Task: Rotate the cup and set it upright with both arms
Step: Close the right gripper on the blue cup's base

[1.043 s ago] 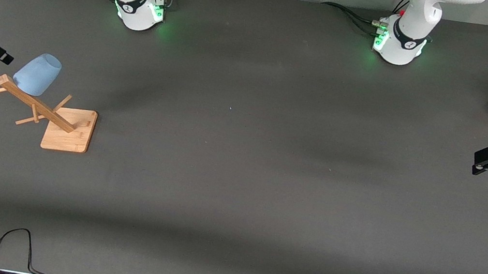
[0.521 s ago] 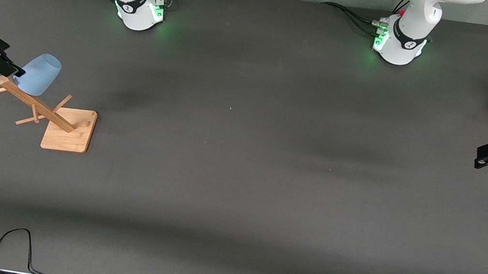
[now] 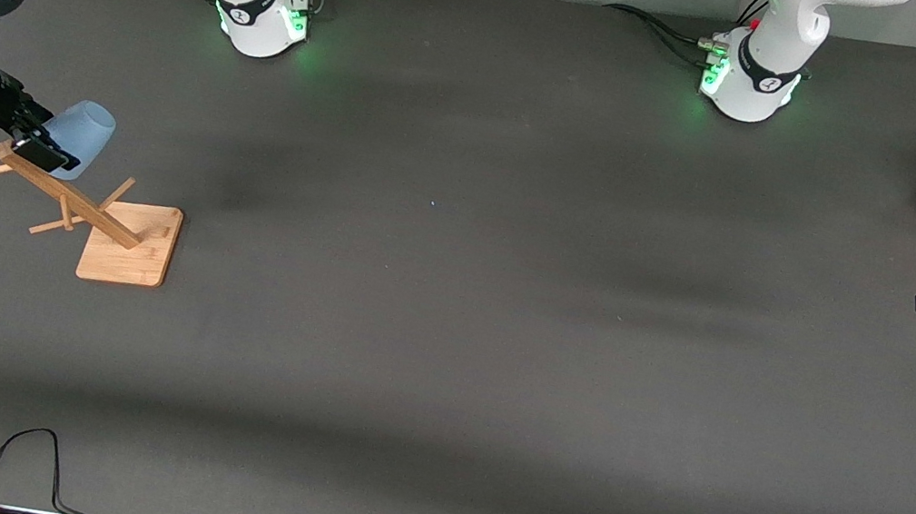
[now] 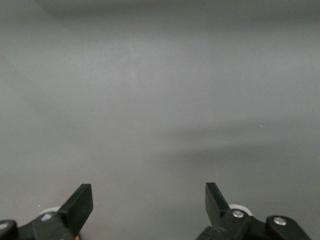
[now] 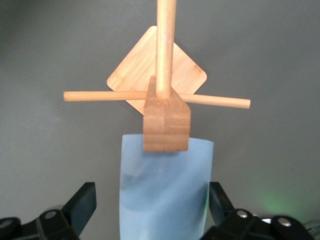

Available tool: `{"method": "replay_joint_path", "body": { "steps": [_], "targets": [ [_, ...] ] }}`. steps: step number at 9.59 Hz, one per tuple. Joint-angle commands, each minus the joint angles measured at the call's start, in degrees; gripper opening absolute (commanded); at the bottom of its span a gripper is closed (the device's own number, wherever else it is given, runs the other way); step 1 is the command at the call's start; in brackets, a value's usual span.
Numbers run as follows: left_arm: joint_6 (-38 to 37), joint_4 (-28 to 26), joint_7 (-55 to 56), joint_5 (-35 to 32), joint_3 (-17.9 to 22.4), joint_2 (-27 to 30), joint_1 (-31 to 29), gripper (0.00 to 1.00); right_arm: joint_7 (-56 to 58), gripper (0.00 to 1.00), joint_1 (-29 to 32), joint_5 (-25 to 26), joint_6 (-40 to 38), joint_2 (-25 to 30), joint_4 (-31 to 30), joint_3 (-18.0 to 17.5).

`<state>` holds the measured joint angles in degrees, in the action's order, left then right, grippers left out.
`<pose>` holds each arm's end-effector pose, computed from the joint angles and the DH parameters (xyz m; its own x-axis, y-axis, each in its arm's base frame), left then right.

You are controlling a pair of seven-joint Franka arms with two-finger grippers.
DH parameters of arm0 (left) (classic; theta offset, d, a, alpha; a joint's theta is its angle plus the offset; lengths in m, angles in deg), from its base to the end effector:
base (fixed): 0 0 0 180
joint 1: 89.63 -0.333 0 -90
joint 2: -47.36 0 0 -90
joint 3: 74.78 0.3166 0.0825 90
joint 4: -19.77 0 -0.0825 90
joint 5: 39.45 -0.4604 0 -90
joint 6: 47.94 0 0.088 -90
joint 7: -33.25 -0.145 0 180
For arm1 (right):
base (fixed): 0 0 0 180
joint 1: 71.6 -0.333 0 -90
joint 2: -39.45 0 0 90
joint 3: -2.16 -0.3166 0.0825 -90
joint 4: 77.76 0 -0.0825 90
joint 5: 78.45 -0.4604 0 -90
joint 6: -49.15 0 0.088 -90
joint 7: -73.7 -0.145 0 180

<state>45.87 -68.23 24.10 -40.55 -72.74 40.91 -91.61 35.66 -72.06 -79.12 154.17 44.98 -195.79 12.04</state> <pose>0.6676 0.0486 0.5390 0.9958 -0.0908 -0.0147 -0.0911 -0.9956 -0.0211 0.5693 -0.0937 0.4001 0.6671 -0.7351 -0.1205 -0.7343 -0.6762 0.0596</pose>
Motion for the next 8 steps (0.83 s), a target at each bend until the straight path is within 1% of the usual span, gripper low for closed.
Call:
{"method": "replay_joint_path", "body": {
  "steps": [1,2,3,4,5,6,8],
  "targets": [
    [-1.8,0.5,-0.8,0.6,-0.1,0.5,-0.5,1.0,-1.1,1.0,-0.1,-0.8,1.8,-1.0,-0.9,0.5],
    [-2.6,0.5,-0.8,0.7,-0.1,0.6,-0.5,1.0,-1.1,1.0,-0.1,-0.8,1.8,-1.1,-1.0,0.5],
    [-2.9,0.5,-0.8,1.2,-0.1,0.6,-0.5,1.0,-1.1,0.92,-0.1,-0.8,1.8,-1.0,-1.0,0.5],
    [-3.2,0.5,-0.8,1.3,-0.1,0.6,-0.5,1.0,-1.1,0.75,-0.1,-0.9,1.8,-1.0,-1.0,0.5],
    [-3.2,0.5,-0.9,1.3,0.0,0.6,-0.5,1.0,-1.1,0.6,-0.1,-0.8,1.8,-1.0,-0.9,0.5],
    [-3.2,0.4,-0.8,1.3,-0.1,0.4,-0.5,1.0,-1.1,0.55,-0.1,-0.9,1.8,-1.0,-0.9,0.5],
    [-3.2,0.4,-0.8,1.3,-0.1,0.4,-0.5,1.0,-1.1,0.53,-0.1,-0.8,1.8,-0.9,-0.8,0.5]
  ]
}}
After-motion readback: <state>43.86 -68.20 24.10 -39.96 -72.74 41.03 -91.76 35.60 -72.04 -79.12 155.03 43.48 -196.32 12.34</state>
